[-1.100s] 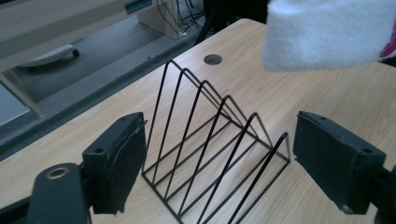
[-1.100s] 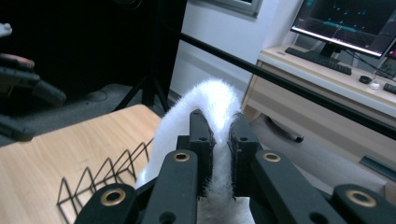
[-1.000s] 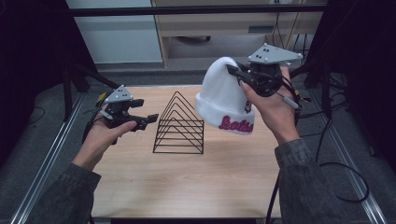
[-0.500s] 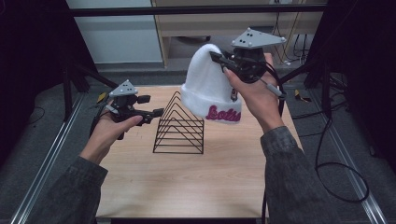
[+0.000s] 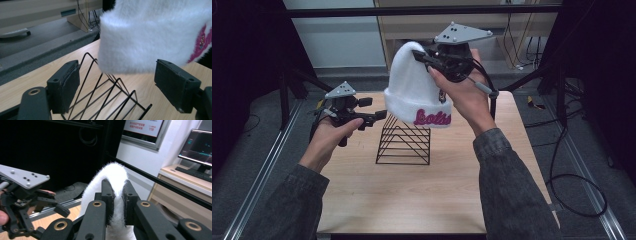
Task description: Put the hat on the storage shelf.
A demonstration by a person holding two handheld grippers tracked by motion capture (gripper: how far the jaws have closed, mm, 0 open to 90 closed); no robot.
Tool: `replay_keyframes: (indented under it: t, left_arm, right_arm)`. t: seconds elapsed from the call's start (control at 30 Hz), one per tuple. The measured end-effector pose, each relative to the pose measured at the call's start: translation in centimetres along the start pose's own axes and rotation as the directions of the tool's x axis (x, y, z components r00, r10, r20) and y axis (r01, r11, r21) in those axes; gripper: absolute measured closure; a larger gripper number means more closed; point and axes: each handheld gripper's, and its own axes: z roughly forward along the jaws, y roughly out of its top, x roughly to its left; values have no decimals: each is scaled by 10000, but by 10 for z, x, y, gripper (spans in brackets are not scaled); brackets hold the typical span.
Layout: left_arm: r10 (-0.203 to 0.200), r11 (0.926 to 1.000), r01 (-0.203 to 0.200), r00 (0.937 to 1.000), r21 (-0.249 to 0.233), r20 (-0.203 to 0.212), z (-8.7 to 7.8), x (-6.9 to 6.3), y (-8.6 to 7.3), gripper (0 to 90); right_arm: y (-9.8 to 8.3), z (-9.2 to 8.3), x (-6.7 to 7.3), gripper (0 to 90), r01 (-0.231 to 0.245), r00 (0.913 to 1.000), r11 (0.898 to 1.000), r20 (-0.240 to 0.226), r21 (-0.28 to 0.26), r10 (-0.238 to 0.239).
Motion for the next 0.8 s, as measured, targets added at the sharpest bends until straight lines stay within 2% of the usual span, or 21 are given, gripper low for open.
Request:
replay_keyframes:
  t: [0.17,0.23,0.3,0.4,0.5,0.63,0.7,0.8]
  left_arm:
    - [72,10000,-72,10000,-25,-16,-1,1,1,216]
    - [169,9998,-169,9999,49,24,0,0,0,234]
    - [316,9994,-313,9994,152,-168,0,-1,0,248]
    - [294,9993,-290,9995,234,-134,0,0,-1,280]
    - [375,9985,-376,9993,386,42,0,-1,-1,405]
    - [570,9964,-569,9984,626,14,0,-1,-2,645]
    - [621,9960,-618,9981,650,-21,0,-2,-2,708]
    - [657,9963,-653,9978,567,-53,-1,-2,-2,751]
  right_arm:
    - [3,9,9,834,147,9992,9999,-378,77,-144]
    - [3,13,12,833,156,9986,9998,-497,76,-152]
    - [3,16,15,834,142,9977,9999,-656,36,-140]
    - [3,20,19,834,216,9965,9997,-812,94,-207]
    - [3,24,21,833,288,9957,9995,-884,128,-276]
    - [3,27,22,833,292,9950,9995,-955,140,-277]
    - [2,28,21,833,280,9950,9995,-962,175,-262]
    - [1,28,18,833,197,9953,9997,-948,151,-181]
